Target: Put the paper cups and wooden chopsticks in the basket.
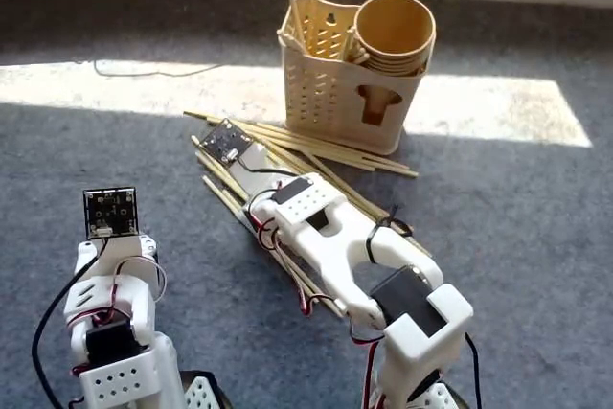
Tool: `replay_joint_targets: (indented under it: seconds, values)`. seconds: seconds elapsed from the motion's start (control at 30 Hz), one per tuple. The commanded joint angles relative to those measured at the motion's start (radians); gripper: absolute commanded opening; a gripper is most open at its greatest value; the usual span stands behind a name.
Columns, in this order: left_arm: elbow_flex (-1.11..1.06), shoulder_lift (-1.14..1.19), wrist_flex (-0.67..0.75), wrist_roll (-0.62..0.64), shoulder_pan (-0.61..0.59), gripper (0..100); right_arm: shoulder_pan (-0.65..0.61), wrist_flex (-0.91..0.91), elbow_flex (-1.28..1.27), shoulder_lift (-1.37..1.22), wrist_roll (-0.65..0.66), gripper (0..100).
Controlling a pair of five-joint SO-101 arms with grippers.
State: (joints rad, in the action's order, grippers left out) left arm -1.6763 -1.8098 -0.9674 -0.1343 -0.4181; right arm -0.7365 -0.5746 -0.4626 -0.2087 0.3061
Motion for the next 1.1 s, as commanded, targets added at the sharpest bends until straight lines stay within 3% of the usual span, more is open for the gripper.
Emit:
replay_joint_targets:
  seconds: [0.0, 0.6, 1.07]
  values:
    - [-0.018, -0.005, 0.018, -0.006, -0.005, 1, 0.012, -0.087, 0.025, 0.012, 0.015, 0.5]
    - [-0.018, -0.005, 0.018, -0.006, -0.005, 1, 0.027, -0.475, 0.239, 0.012, 0.017, 0.5]
    - [-0.018, -0.005, 0.018, -0.006, -0.005, 1, 0.035, -0.578, 0.249, 0.124, 0.018, 0.5]
